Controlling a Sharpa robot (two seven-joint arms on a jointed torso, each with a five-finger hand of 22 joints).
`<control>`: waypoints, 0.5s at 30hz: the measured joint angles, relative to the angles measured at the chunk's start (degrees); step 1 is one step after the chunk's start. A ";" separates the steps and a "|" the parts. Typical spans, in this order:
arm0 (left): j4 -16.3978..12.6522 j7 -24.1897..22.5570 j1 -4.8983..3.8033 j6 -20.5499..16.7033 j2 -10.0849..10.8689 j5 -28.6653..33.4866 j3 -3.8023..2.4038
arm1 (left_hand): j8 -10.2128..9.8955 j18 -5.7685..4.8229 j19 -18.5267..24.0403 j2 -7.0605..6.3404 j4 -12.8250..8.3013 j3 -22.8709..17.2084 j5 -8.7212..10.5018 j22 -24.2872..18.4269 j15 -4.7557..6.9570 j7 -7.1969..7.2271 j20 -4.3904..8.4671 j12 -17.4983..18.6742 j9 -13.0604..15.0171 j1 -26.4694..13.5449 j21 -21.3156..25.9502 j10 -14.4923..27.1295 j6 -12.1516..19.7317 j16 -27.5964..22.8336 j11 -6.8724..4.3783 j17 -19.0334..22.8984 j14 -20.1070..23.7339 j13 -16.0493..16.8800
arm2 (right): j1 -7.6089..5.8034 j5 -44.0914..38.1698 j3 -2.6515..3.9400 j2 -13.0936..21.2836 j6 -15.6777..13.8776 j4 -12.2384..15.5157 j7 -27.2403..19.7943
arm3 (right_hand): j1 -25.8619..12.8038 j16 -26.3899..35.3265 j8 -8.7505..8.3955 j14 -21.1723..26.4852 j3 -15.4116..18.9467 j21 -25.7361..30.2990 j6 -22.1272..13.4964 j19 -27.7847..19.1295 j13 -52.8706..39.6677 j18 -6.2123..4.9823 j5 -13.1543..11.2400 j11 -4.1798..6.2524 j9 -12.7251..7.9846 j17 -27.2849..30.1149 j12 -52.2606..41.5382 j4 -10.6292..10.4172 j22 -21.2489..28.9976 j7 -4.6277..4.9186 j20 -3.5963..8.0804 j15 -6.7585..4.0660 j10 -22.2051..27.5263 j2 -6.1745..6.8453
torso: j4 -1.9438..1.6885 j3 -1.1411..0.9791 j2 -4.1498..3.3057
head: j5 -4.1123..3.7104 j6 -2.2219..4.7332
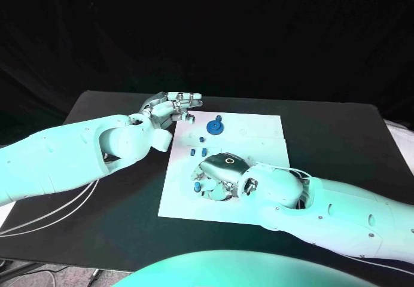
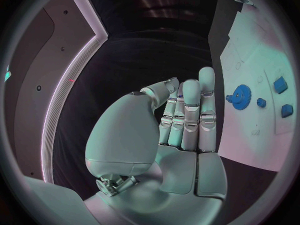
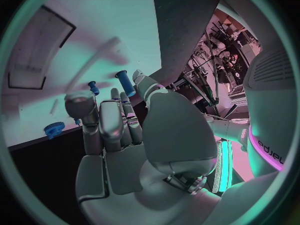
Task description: Assemble the parts on the task board
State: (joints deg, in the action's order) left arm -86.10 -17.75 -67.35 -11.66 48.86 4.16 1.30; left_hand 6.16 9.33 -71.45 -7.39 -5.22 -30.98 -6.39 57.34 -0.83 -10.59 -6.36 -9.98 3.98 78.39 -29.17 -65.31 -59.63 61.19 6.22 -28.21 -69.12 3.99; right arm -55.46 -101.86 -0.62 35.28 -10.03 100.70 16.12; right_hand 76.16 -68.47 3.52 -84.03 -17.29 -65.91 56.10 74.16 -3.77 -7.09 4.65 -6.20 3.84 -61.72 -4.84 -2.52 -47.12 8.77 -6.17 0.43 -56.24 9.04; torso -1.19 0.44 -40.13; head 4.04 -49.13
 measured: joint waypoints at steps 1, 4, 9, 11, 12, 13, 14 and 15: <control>0.01 0.01 0.00 0.00 0.00 0.00 0.00 | 0.00 -0.01 0.00 0.00 0.00 0.00 0.00 0.00 0.00 0.00 0.00 0.00 0.00 0.00 0.00 0.00 0.00 0.00 0.00 0.00 0.00 0.00 | 0.03 0.00 0.00 0.26 -0.57 0.19 0.00 | 0.18 0.00 0.00 0.00 0.45 0.18 0.00 0.00 0.00 0.00 0.21 0.08 0.03 0.08 -0.25 -0.03 0.05 0.00 0.00 0.00 0.08 -0.18 | 0.02 0.00 0.01 | -0.04 0.01; 0.07 0.04 0.00 0.02 0.00 0.00 0.00 | 0.00 -0.01 0.00 0.00 0.00 0.00 0.00 0.00 0.00 0.00 0.00 0.00 0.00 0.00 0.00 0.00 0.00 0.00 0.00 0.00 0.00 0.00 | 0.10 0.00 0.02 1.56 -2.96 1.22 0.00 | 0.61 0.00 0.00 0.00 1.52 0.22 0.00 0.00 0.00 0.00 0.69 -0.19 0.05 0.09 -0.55 -0.23 0.13 0.00 0.00 0.00 0.42 -0.61 | 0.06 -0.04 0.01 | -0.18 0.11; 0.14 0.11 0.00 0.06 0.01 -0.01 0.00 | 0.00 -0.01 0.00 0.00 0.00 0.00 0.00 0.00 -0.01 0.00 0.00 0.00 0.00 0.00 0.00 0.00 0.00 0.00 0.00 0.09 0.00 0.00 | 0.15 0.20 1.09 5.26 -7.16 3.85 -0.17 | 1.05 0.67 0.00 0.21 3.06 0.89 0.02 -0.30 -0.09 0.00 1.47 0.00 0.13 1.37 -1.60 -0.41 1.10 0.02 -0.31 0.20 0.61 -1.04 | 0.14 -0.05 0.07 | -0.71 0.38; 0.16 0.14 0.00 0.09 0.00 -0.01 0.00 | 0.00 -0.01 0.00 0.00 0.00 0.00 0.00 0.00 -0.01 0.00 0.00 0.00 0.00 0.00 0.00 0.00 0.00 0.00 0.00 0.09 0.00 0.00 | -0.11 0.78 1.66 7.72 -8.45 5.28 -0.18 | 1.43 0.67 0.00 0.21 3.61 0.89 0.75 -0.30 -0.27 0.00 1.46 0.32 0.20 1.43 -2.63 -0.78 1.13 -0.15 -0.31 0.20 0.01 -1.42 | 0.17 -0.05 0.07 | -1.11 0.51; 0.16 0.16 0.00 0.11 0.01 -0.01 0.00 | 0.00 -0.01 0.00 0.00 0.00 0.00 0.00 0.00 -0.01 0.00 0.00 0.00 0.00 0.00 0.00 0.00 0.00 0.00 0.00 0.09 0.00 0.00 | -0.32 1.22 1.86 8.99 -8.77 5.89 -0.16 | 1.43 0.67 0.00 0.20 3.90 0.89 1.02 -0.30 -0.36 0.00 1.57 0.45 0.20 1.43 -3.20 -0.93 1.08 -0.16 -0.31 0.20 -0.89 -1.42 | 0.17 -0.05 0.07 | -1.33 0.58; 0.16 0.17 0.00 0.12 0.02 -0.01 0.00 | 0.00 0.00 0.00 0.00 0.00 0.00 0.00 0.00 -0.01 0.00 0.00 0.00 0.00 0.00 0.00 0.00 0.00 0.00 0.00 0.09 0.00 0.00 | -0.58 1.81 2.02 10.34 -8.98 6.42 -0.10 | 1.68 0.67 0.04 0.21 4.12 0.89 1.32 -0.28 -0.50 0.00 1.80 0.62 0.20 1.36 -4.01 -1.16 0.78 0.12 -0.29 0.20 -2.25 -1.67 | 0.16 -0.04 0.07 | -1.64 0.68; 0.13 0.19 0.00 0.13 0.04 -0.01 0.00 | 0.00 -0.01 0.00 0.00 0.00 0.00 0.00 0.00 -0.01 0.00 0.00 0.00 0.00 0.00 0.00 0.00 0.00 0.00 0.00 0.09 0.00 0.00 | -0.95 2.88 2.20 12.19 -9.16 7.02 0.09 | 1.48 0.62 0.24 0.21 4.34 0.81 1.46 -0.11 -0.66 0.00 1.80 0.73 0.22 1.20 -4.72 -1.37 0.35 0.01 -0.11 0.20 -3.59 -1.82 | 0.16 -0.03 0.08 | -1.87 0.75; 0.08 0.20 0.00 0.14 0.09 -0.01 0.00 | 0.00 -0.01 0.00 0.00 0.00 0.00 0.00 0.00 -0.01 0.00 0.00 0.00 0.00 0.00 0.00 0.00 0.00 0.00 0.00 0.09 0.00 0.00 | -1.24 3.84 2.29 13.59 -9.22 7.40 0.33 | 1.26 0.08 0.45 0.16 4.57 0.16 2.08 0.43 -0.90 0.00 2.03 0.86 0.30 0.60 -5.58 -1.60 -0.60 0.03 0.09 0.16 -5.29 -2.04 | 0.17 0.00 0.08 | -2.08 0.82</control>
State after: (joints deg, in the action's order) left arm -86.03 -17.55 -67.35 -11.52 48.94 4.15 1.30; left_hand 6.16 9.33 -71.45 -7.39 -5.22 -30.98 -6.39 57.34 -0.85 -10.58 -6.36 -9.98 3.98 78.39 -29.17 -65.31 -59.63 61.19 6.22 -28.12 -69.12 3.99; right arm -56.70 -98.02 1.67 48.87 -19.25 108.10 16.45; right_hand 77.43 -68.38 3.97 -83.87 -12.72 -65.75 58.18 74.58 -4.66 -7.09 6.68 -5.34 4.14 -61.12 -10.42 -4.13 -47.72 8.80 -6.07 0.59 -61.53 7.00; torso -1.02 0.44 -40.06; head 1.96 -48.31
